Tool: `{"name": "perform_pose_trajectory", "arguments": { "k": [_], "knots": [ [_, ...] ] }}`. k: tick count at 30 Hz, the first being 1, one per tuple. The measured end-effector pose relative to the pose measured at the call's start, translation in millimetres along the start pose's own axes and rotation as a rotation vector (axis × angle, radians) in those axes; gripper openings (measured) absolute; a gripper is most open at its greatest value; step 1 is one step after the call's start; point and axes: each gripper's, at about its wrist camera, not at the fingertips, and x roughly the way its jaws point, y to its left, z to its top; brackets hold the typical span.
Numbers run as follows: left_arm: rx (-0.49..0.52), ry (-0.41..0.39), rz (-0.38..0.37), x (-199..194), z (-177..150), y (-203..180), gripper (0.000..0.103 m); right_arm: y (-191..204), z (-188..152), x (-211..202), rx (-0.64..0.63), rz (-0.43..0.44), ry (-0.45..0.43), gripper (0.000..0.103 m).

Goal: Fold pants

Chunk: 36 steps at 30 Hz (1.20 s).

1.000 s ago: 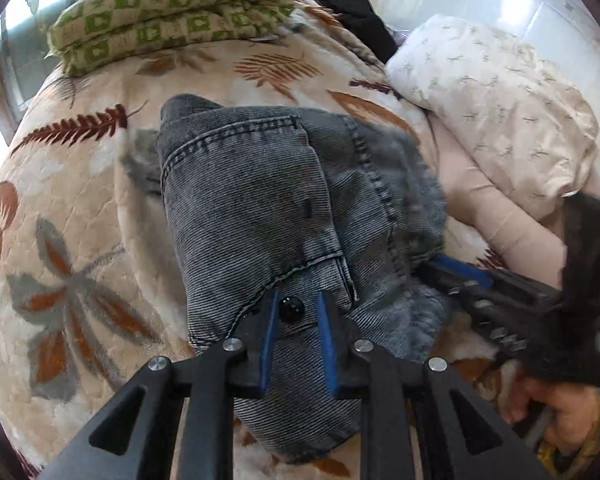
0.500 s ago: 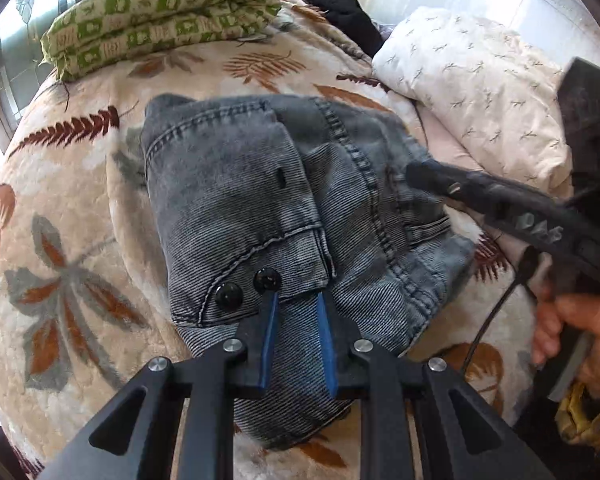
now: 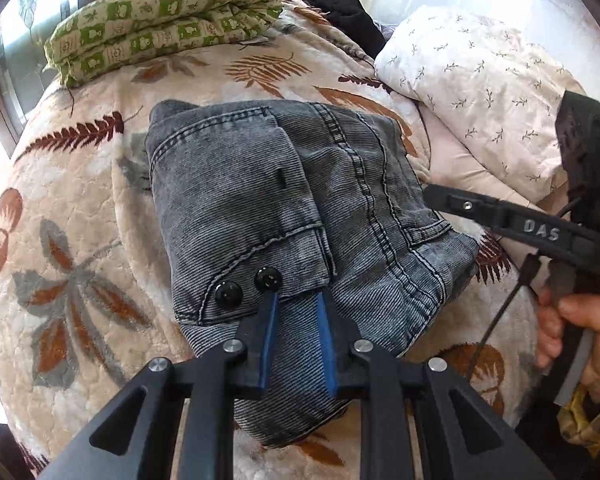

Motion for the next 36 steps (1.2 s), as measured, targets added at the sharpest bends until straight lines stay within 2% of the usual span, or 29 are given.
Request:
{"name": "perform_pose_trajectory", "arguments": {
  "k": [4,6,9,10,11,12,13,19,24,28,30,31,32,33,35,36],
  "knots": [
    [0.020,-0.001,0.023,-5,0,-5,0.022,1,-3,-12,-0.007,-0.008,-0.021,0.055],
    [0.017,-0.004,0.026,-8,0,-6,0.023,4,-5,-17,-0.025,-0.014,-0.032,0.057],
    [0.009,-0.023,0.034,-17,0,-5,0.046,10,-7,-19,-0.060,-0.030,-0.039,0.062],
    [0.006,-0.035,0.041,-21,0,-4,0.061,11,-8,-20,-0.070,-0.033,-0.043,0.070],
    [0.001,-0.053,0.051,-26,0,-3,0.068,12,-8,-21,-0.078,-0.035,-0.050,0.073],
    [-0.005,-0.068,0.057,-31,1,-2,0.079,13,-9,-22,-0.083,-0.036,-0.054,0.073],
    [-0.013,-0.082,0.062,-35,1,0,0.083,14,-9,-22,-0.091,-0.034,-0.056,0.073],
    [-0.080,-0.104,0.071,-48,0,22,0.086,11,-11,-22,-0.090,-0.034,-0.060,0.073],
    [-0.125,-0.080,0.081,-42,-6,32,0.086,11,-13,-20,-0.077,-0.019,-0.053,0.074],
    [-0.131,-0.025,0.133,-26,-15,31,0.086,8,-20,-7,-0.085,-0.085,0.026,0.074],
    [-0.139,-0.017,0.135,-22,-23,29,0.086,0,-25,0,-0.042,-0.069,0.070,0.074],
    [-0.147,-0.022,0.136,-21,-27,28,0.085,-7,-28,4,0.005,-0.028,0.098,0.067],
    [-0.151,-0.024,0.134,-21,-30,28,0.083,-12,-30,6,0.044,0.017,0.112,0.040],
    [-0.150,-0.022,0.135,-20,-31,27,0.081,-16,-32,8,0.085,0.050,0.123,0.029],
    [-0.129,-0.009,0.120,-17,-32,24,0.066,-19,-31,1,0.114,0.088,0.100,0.021],
    [-0.115,-0.004,0.119,-16,-32,22,0.063,-15,-30,-6,0.100,0.095,0.082,0.020]
  ]
}}
